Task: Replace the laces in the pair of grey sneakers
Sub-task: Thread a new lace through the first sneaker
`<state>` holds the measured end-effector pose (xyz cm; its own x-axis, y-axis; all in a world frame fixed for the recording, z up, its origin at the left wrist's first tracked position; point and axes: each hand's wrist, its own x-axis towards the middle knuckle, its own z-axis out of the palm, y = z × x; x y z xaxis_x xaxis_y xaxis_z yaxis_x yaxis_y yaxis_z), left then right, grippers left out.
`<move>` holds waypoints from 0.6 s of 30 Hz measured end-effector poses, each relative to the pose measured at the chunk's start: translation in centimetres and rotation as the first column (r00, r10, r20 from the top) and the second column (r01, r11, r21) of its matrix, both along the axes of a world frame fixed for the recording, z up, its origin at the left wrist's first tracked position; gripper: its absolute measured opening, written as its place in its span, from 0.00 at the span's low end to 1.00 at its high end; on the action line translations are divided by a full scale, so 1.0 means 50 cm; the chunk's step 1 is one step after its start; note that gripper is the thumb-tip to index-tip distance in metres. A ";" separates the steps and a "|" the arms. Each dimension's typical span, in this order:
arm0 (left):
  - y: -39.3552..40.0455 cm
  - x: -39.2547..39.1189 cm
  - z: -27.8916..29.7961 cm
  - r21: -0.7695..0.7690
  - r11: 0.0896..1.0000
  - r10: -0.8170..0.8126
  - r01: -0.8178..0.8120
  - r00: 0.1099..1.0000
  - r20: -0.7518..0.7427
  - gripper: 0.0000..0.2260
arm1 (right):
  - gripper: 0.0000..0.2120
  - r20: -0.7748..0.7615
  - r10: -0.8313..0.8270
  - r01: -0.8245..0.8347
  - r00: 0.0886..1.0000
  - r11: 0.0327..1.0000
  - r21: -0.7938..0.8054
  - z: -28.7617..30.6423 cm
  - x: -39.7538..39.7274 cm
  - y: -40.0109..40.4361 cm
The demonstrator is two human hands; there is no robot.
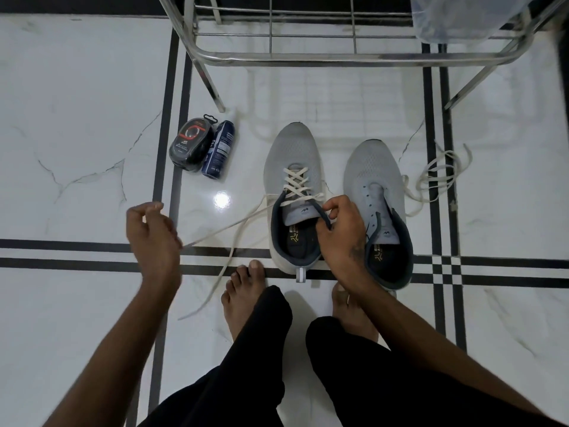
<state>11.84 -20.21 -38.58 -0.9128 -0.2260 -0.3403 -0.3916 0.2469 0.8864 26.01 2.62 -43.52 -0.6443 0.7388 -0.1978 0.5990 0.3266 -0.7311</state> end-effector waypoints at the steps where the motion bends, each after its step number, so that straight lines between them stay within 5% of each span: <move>1: -0.023 0.008 -0.002 -0.228 0.963 -0.165 0.146 0.984 -0.063 0.06 | 0.14 0.002 0.007 -0.007 1.000 1.000 0.000 0.001 -0.001 -0.001; 3: -0.038 0.027 -0.007 -0.567 0.683 -0.546 0.460 0.838 0.022 0.07 | 0.13 0.019 0.028 -0.028 0.999 1.000 0.011 0.005 -0.004 0.000; 5: -0.017 0.044 -0.012 -0.717 0.340 -0.756 0.609 0.630 0.176 0.12 | 0.13 0.041 0.042 -0.043 0.998 0.999 0.018 0.008 -0.006 0.000; 7: 0.032 0.058 -0.018 -0.782 0.201 -0.859 0.589 0.490 0.149 0.14 | 0.13 0.056 0.059 -0.060 0.997 0.998 0.021 0.012 -0.006 0.001; 11: 0.140 0.064 -0.020 -0.738 0.214 -0.925 0.640 0.376 0.058 0.15 | 0.12 0.098 0.100 -0.103 0.990 0.994 0.023 0.018 -0.007 0.002; 18: 0.086 -0.004 -0.008 -0.535 0.355 -0.849 0.767 0.504 0.158 0.07 | 0.15 0.086 0.026 -0.021 0.996 0.998 -0.055 0.011 -0.010 0.007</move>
<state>11.62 -15.92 -39.00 -0.7686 0.5618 -0.3061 0.3445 0.7666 0.5418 25.53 2.98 -42.96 -0.6402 0.7104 -0.2924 0.6533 0.3031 -0.6938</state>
